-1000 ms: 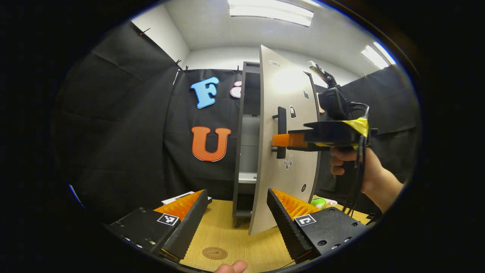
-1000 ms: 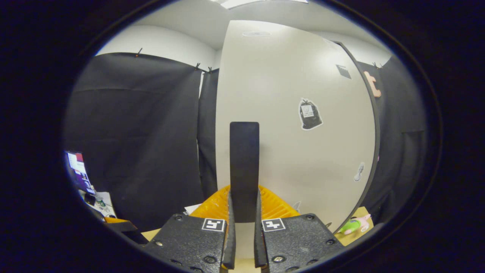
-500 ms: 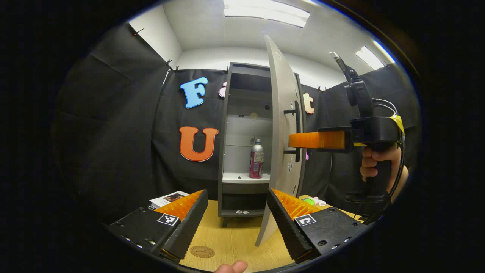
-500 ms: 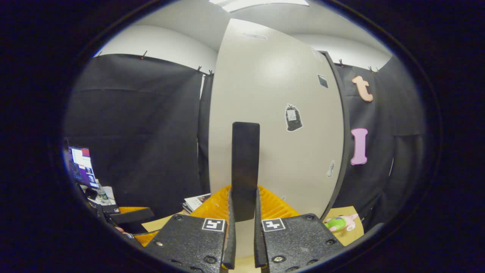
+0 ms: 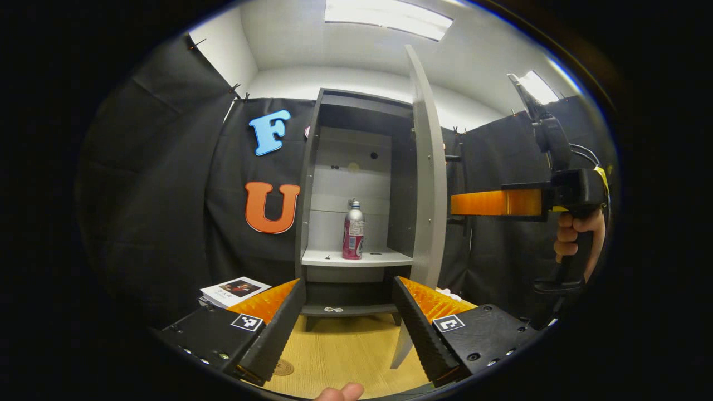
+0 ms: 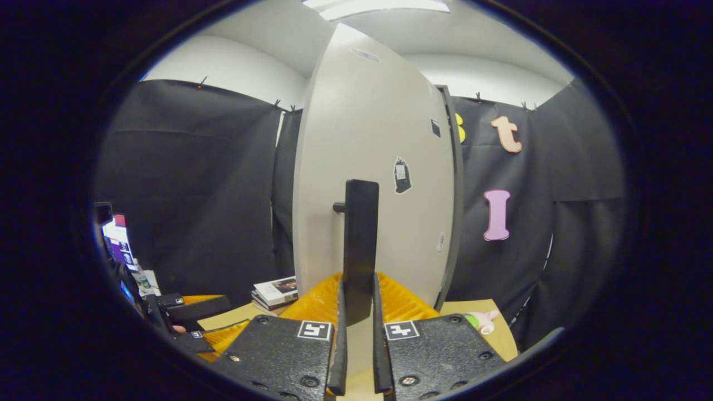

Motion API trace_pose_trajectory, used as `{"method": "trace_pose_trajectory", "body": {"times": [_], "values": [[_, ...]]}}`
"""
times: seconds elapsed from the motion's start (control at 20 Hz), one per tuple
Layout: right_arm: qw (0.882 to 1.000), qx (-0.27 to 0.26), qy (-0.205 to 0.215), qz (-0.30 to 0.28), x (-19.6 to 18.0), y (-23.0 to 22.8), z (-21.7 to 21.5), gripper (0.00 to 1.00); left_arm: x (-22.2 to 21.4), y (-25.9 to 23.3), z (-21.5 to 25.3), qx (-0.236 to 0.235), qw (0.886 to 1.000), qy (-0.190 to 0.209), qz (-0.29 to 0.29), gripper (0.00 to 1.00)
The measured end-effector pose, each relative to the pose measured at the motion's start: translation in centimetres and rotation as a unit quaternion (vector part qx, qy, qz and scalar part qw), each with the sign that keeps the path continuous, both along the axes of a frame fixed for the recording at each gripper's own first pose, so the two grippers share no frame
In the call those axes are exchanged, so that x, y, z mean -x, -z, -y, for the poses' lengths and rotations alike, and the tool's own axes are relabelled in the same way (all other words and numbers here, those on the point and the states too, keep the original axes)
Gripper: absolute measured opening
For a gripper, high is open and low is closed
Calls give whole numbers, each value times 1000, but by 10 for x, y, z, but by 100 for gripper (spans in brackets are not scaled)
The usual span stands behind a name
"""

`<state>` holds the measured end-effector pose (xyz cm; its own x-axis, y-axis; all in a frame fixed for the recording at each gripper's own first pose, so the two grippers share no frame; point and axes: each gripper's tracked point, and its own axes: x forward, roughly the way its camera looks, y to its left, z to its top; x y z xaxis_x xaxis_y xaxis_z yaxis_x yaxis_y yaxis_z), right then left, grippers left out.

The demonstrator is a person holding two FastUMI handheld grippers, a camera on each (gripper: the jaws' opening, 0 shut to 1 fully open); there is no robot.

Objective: Open the cabinet door with the right hand, grasp the bottle in the cabinet with the left hand and place it on the coaster, then close the cabinet door with the right hand.

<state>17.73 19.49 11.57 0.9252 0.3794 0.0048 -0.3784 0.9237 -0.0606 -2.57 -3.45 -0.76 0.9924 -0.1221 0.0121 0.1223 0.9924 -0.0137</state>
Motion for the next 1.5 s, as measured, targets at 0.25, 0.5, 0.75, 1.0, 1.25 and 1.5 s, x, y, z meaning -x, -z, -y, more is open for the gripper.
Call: {"method": "trace_pose_trajectory", "body": {"times": [0.25, 0.5, 0.75, 1.0, 1.25, 1.5], "values": [[1000, -3, 17, 6, 2, 0, 13, 18, 0, 2, 7, -3, 1000, 5, -3, 95], [999, -2, 41, 21, -1, -3, 31, 13, 0, 6, 15, -9, 1000, 13, -11, 95], [997, -21, 70, 23, 3, -5, 57, 7, -1, 10, 28, -17, 999, 29, -13, 95], [994, -36, 96, 25, -1, -7, 87, 5, 2, 11, 42, -22, 999, 43, -14, 95], [991, -35, 125, 28, -6, -8, 114, 4, 4, 10, 47, -22, 999, 49, -11, 95], [989, -41, 138, 26, -16, -8, 127, 4, 5, 12, 49, -20, 999, 48, -13, 95]]}}
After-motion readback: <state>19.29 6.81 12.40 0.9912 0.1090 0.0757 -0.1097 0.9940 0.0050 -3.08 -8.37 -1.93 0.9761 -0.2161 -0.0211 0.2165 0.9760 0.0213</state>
